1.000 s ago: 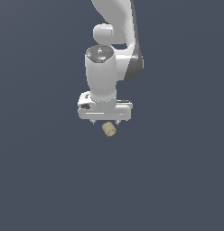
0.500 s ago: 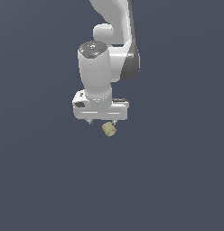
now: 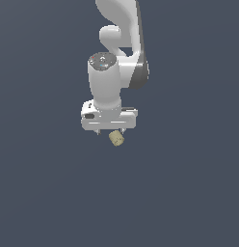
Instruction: Pick up the object and move it to a goal position.
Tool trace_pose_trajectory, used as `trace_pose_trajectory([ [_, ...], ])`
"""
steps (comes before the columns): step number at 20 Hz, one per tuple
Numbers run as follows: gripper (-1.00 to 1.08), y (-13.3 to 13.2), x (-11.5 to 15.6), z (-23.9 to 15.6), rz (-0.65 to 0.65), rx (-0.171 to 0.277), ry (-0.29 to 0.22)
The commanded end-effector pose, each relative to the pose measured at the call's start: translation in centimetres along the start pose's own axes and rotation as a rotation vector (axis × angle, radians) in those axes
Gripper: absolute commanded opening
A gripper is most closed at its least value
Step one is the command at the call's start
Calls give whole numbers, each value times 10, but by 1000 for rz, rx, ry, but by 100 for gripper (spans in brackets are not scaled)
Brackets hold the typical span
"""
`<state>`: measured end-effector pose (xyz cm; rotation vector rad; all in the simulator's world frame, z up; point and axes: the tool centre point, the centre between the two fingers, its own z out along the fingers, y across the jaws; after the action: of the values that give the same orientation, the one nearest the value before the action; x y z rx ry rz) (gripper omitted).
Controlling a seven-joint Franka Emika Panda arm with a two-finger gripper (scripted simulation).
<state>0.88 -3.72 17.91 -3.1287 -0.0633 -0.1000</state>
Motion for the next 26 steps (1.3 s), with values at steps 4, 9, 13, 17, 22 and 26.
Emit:
trace_pose_trajectory([
  [4, 100, -5, -16, 24, -123, -4, -18],
  [9, 100, -12, -35, 50, -267, -4, -38],
  [13, 100, -17, -48, 66, -360, -1, -50],
  [17, 100, -20, -58, 76, -426, 3, -59],
  [22, 100, -23, -65, 84, -472, 6, -64],
  [26, 100, -23, -65, 84, -474, 6, -65],
])
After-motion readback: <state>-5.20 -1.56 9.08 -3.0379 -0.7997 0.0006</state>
